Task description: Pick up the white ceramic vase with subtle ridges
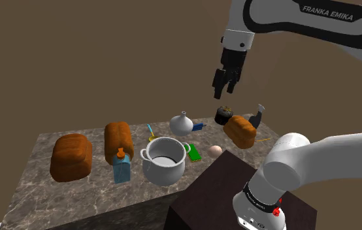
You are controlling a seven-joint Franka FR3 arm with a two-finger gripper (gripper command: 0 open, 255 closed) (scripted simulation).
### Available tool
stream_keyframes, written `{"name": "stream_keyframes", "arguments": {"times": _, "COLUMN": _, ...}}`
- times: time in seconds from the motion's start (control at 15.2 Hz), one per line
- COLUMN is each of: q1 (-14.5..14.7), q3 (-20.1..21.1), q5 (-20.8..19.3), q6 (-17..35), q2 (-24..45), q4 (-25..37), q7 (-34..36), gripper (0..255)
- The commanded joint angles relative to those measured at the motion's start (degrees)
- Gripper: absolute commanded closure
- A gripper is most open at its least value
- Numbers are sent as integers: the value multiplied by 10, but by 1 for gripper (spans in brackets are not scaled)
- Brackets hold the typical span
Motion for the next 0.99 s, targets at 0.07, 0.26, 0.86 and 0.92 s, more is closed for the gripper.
{"name": "stream_keyframes", "arguments": {"times": 0.07, "q1": -3, "q3": -5, "q5": -5, "q6": 17, "q2": 11, "q4": -6, "q7": -6, "gripper": 0}}
{"name": "stream_keyframes", "arguments": {"times": 0.26, "q1": -11, "q3": -22, "q5": -17, "q6": 68, "q2": 48, "q4": -20, "q7": -25, "gripper": 0}}
{"name": "stream_keyframes", "arguments": {"times": 0.86, "q1": -32, "q3": -69, "q5": -44, "q6": 213, "q2": 192, "q4": -20, "q7": -75, "gripper": 0}}
{"name": "stream_keyframes", "arguments": {"times": 0.92, "q1": -34, "q3": -73, "q5": -45, "q6": 228, "q2": 210, "q4": -16, "q7": -80, "gripper": 0}}
